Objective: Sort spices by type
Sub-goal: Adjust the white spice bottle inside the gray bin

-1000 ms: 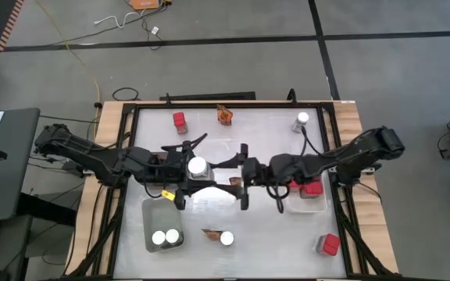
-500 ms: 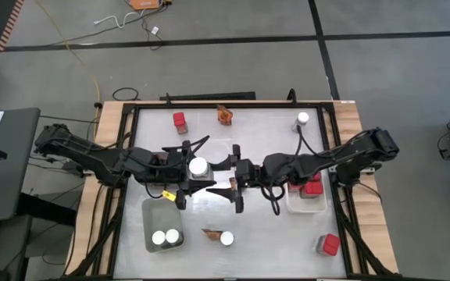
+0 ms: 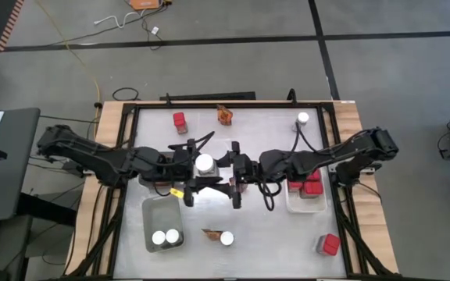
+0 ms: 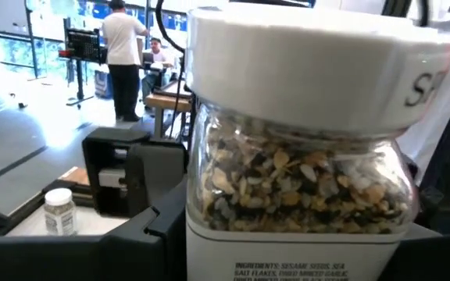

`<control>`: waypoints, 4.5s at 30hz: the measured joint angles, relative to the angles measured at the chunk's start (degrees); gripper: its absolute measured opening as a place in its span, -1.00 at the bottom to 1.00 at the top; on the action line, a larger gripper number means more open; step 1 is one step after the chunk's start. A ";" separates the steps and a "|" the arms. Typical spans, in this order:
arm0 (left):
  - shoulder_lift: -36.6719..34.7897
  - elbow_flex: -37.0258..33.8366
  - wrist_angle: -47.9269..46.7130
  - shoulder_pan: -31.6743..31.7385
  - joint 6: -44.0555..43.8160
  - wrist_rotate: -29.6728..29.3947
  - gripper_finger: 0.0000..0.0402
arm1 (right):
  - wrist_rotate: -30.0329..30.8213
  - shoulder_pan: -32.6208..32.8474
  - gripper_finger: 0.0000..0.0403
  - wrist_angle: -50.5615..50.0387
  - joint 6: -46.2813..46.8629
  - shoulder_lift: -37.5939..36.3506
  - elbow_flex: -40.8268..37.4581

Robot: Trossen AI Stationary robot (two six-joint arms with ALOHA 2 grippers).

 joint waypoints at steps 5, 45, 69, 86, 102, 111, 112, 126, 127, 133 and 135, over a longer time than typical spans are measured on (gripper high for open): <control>0.95 0.26 0.05 1.25 -2.86 1.25 -0.02 | 0.11 -0.06 0.40 -1.27 0.02 0.00 -0.04; 1.15 0.23 -2.42 0.68 -4.05 -1.49 0.45 | 0.02 -0.46 0.07 -12.09 1.80 -1.81 -0.01; -5.25 20.14 -37.84 1.26 -3.81 -1.05 0.52 | 1.68 1.21 0.07 -25.91 7.52 -5.75 -0.01; 19.70 56.12 -69.40 5.42 6.93 7.84 0.52 | 1.64 1.36 0.08 -28.57 7.86 -5.75 -0.01; 20.01 56.39 -68.51 6.49 -4.94 6.81 0.52 | 1.64 1.32 0.08 -29.51 7.32 -5.75 -0.01; 20.01 56.39 -66.58 6.56 -1.71 6.12 0.63 | 1.64 1.32 0.08 -29.71 7.26 -5.75 -0.01; 20.01 56.39 -66.36 6.54 -1.36 6.41 0.64 | 1.64 1.32 0.08 -29.71 7.23 -5.75 -0.01; 20.54 55.73 -70.23 6.28 -1.77 3.82 0.73 | 1.64 1.32 0.08 -29.75 7.28 -5.75 -0.01; 20.67 55.73 -71.52 6.21 -1.40 3.12 0.76 | 1.64 1.32 0.08 -29.76 7.28 -5.75 -0.01; 21.67 55.75 -75.11 6.13 -3.22 1.92 0.90 | 1.55 1.32 0.08 -30.60 7.39 -5.62 -0.12; 21.67 55.75 -75.10 6.13 -6.87 1.95 0.90 | 1.57 1.32 0.08 -30.35 7.39 -5.62 -0.12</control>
